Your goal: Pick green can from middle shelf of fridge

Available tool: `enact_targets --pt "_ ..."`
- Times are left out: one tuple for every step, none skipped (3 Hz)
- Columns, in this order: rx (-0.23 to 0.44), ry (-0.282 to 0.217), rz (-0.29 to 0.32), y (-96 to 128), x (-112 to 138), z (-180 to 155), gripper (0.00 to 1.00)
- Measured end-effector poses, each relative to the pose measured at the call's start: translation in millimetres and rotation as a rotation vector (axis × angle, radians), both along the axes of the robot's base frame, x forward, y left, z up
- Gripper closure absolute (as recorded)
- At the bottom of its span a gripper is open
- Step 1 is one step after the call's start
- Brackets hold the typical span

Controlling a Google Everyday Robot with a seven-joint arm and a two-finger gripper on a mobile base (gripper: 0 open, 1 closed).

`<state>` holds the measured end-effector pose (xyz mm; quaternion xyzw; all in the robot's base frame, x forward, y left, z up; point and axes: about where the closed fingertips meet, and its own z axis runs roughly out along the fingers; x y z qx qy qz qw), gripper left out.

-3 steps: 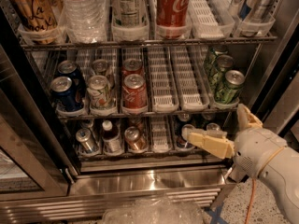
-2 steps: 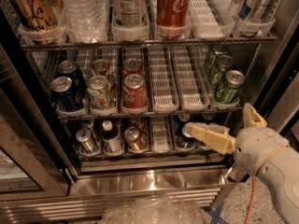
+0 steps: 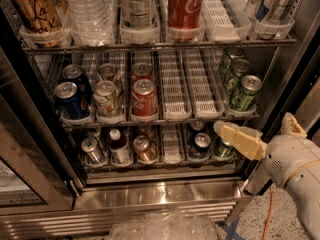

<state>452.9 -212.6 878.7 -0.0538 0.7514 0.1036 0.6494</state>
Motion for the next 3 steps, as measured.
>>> enact_targets --pt "0.000 0.000 0.000 0 0 0 0.00" --pt "-0.032 0.005 -0.027 -8 2 5 0.00" --pt "-0.036 0.021 -0.080 -28 9 12 0.00"
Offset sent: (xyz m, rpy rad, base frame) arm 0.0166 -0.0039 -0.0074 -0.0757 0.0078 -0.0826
